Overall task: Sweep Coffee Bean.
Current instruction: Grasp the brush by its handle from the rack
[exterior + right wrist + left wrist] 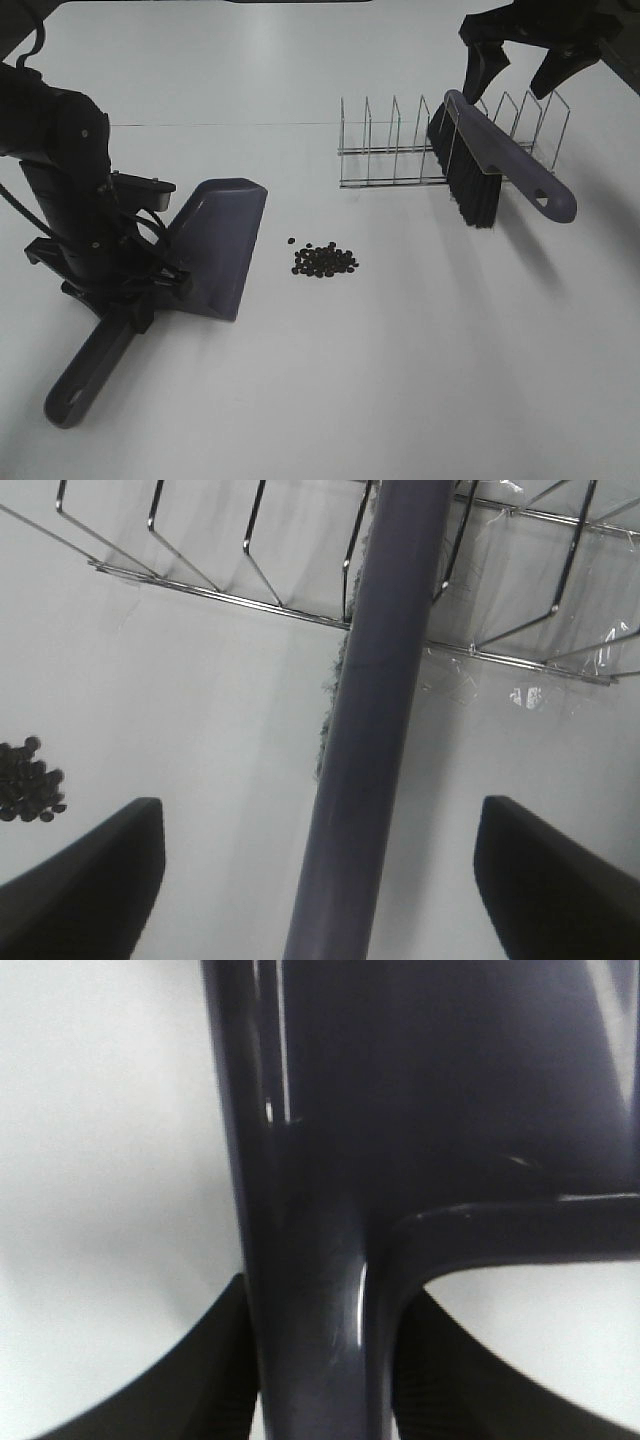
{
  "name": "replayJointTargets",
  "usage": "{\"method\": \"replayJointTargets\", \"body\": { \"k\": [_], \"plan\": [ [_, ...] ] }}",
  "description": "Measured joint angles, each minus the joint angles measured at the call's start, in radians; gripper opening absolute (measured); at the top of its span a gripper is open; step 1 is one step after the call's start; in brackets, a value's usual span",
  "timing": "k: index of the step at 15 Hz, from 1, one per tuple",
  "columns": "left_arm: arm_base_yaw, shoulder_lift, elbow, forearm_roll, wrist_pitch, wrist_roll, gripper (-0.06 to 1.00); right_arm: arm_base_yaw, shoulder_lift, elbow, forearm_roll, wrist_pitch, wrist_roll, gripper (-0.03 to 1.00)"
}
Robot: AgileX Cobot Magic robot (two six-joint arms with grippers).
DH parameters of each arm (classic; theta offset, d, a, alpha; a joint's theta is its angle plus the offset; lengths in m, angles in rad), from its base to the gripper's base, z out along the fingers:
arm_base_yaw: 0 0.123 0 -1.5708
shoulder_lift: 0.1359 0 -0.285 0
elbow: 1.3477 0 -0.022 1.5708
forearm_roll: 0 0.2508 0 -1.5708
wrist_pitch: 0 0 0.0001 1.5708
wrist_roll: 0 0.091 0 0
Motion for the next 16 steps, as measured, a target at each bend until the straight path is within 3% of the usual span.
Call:
{"method": "replayJointTargets", "body": {
  "k": [12, 14, 16],
  "plan": [
    [0.0, 0.0, 0.0, -0.016, 0.0, 0.002, 0.32, 0.0, 0.192, -0.021, 0.02, -0.053, -0.041, 0.74],
    [0.0, 0.0, 0.0, -0.02, 0.0, 0.002, 0.32, 0.0, 0.192, -0.021, 0.02, -0.061, -0.041, 0.68],
    [0.0, 0.0, 0.0, -0.02, 0.0, 0.002, 0.32, 0.0, 0.192, -0.021, 0.019, -0.063, -0.024, 0.53]
  ]
}}
